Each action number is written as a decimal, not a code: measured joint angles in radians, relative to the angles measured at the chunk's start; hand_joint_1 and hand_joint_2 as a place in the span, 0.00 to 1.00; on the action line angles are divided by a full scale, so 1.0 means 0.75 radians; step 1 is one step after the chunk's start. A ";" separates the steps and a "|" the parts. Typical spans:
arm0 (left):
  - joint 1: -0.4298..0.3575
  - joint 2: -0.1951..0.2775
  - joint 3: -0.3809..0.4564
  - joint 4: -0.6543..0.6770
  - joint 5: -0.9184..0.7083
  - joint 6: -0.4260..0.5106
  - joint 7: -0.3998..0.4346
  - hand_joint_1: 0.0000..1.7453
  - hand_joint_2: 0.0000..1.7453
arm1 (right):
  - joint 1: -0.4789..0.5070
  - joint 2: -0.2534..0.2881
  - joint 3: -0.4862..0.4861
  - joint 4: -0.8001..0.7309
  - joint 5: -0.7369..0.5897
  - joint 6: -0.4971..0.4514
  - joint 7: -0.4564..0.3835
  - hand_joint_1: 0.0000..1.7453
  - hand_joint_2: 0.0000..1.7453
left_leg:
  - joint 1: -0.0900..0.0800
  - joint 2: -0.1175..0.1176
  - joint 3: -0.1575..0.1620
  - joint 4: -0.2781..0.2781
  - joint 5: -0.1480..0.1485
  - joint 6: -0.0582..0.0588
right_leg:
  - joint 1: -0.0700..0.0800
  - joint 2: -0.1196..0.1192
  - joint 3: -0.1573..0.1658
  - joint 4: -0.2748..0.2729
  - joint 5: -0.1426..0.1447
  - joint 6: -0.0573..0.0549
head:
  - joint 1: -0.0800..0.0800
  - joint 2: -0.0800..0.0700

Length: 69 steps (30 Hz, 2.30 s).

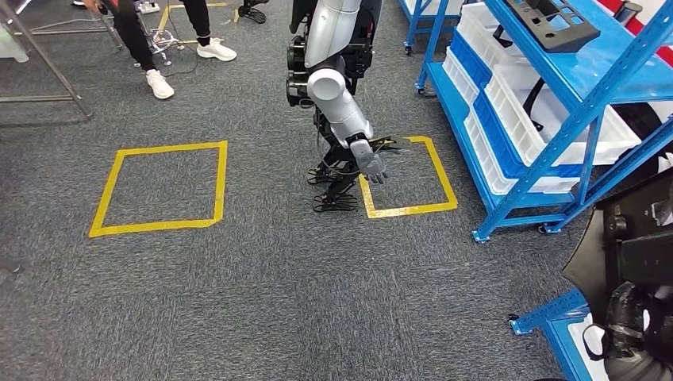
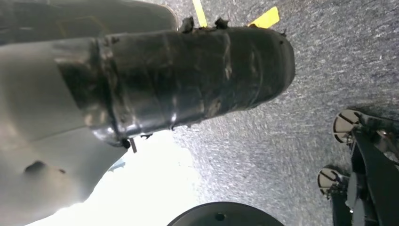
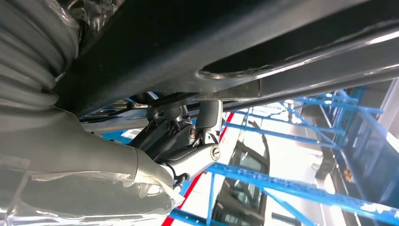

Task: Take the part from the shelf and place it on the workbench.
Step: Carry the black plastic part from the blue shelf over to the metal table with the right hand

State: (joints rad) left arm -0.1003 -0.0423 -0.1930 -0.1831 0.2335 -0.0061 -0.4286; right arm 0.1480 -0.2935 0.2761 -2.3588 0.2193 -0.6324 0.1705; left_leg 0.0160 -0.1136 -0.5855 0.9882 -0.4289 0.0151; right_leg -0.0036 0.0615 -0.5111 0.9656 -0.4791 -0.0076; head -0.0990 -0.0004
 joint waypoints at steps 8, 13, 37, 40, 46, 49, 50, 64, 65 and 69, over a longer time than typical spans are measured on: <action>0.005 0.015 0.000 0.000 -0.002 -0.001 0.005 0.00 0.00 | -0.002 -0.003 0.006 0.001 0.000 0.005 0.000 1.00 1.00 | -0.003 0.128 -0.162 0.330 -0.172 -0.046 | -0.002 -0.134 0.029 -0.074 0.038 -0.015 | -0.006 0.000; 0.004 0.027 0.000 0.000 -0.005 -0.002 0.004 0.00 0.00 | -0.003 -0.003 0.011 0.004 0.000 0.006 0.000 1.00 1.00 | 0.007 0.219 0.001 0.082 -0.058 -0.063 | -0.008 -0.220 0.023 -0.036 0.013 0.012 | -0.009 0.000; 0.006 0.002 -0.001 0.001 -0.008 -0.002 0.005 0.00 0.00 | -0.014 -0.009 0.026 0.003 -0.001 0.013 0.000 1.00 1.00 | -0.007 0.099 -0.118 0.209 -0.116 -0.035 | 0.006 -0.095 0.030 -0.082 0.045 -0.020 | 0.000 0.000; 0.006 0.018 -0.001 0.001 -0.008 -0.003 0.005 0.00 0.00 | -0.010 -0.009 0.027 0.004 -0.002 0.013 0.000 1.00 1.00 | -0.001 0.138 -0.164 0.352 -0.171 -0.050 | 0.005 -0.160 0.022 -0.076 0.044 -0.020 | -0.001 0.000; -0.001 0.025 -0.001 0.001 -0.008 -0.002 0.007 0.00 0.00 | -0.011 -0.008 0.027 0.004 -0.002 0.014 0.000 1.00 1.00 | -0.002 0.243 0.055 0.003 -0.058 -0.034 | 0.004 -0.258 0.009 -0.012 0.006 0.024 | -0.001 0.000; 0.001 0.023 -0.001 0.001 -0.008 -0.002 0.010 0.00 0.00 | -0.013 -0.009 0.028 0.004 -0.002 0.014 0.000 1.00 1.00 | 0.001 0.191 0.045 0.000 -0.044 -0.001 | -0.004 -0.244 0.011 0.006 -0.015 0.046 | 0.003 0.000; 0.000 0.019 -0.001 0.001 -0.008 -0.001 0.009 0.00 0.00 | -0.013 -0.009 0.027 0.004 -0.002 0.014 0.000 1.00 1.00 | 0.004 0.176 0.042 -0.002 -0.039 0.007 | -0.008 -0.202 -0.006 0.046 -0.046 0.052 | 0.004 0.000; 0.000 -0.003 -0.004 0.001 -0.008 0.000 0.011 0.00 0.00 | -0.009 -0.010 0.027 0.003 -0.009 0.016 0.000 1.00 1.00 | 0.003 -0.045 -0.023 0.006 0.010 -0.027 | -0.005 -0.011 0.000 -0.020 0.015 -0.001 | 0.007 0.000; 0.002 -0.003 -0.004 0.002 -0.008 0.000 0.012 0.00 0.00 | -0.009 -0.010 0.027 0.003 -0.011 0.017 0.000 1.00 1.00 | 0.000 -0.010 -0.036 0.033 -0.011 -0.031 | -0.005 -0.032 0.006 -0.032 0.023 -0.006 | 0.005 0.000; 0.002 0.011 -0.006 0.002 -0.008 -0.001 0.013 0.00 0.00 | -0.006 -0.009 0.027 0.004 -0.014 0.019 0.000 1.00 1.00 | -0.007 0.127 -0.154 0.323 -0.178 -0.041 | -0.002 -0.117 0.010 -0.048 0.032 -0.014 | 0.003 0.000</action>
State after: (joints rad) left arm -0.0988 -0.0339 -0.1977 -0.1820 0.2274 -0.0069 -0.4186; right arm 0.1438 -0.3003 0.2964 -2.3560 0.2086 -0.6180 0.1705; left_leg 0.0109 -0.0187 -0.7011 1.2308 -0.5624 -0.0159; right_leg -0.0051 -0.0262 -0.5033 0.9295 -0.4552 -0.0185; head -0.0971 -0.0004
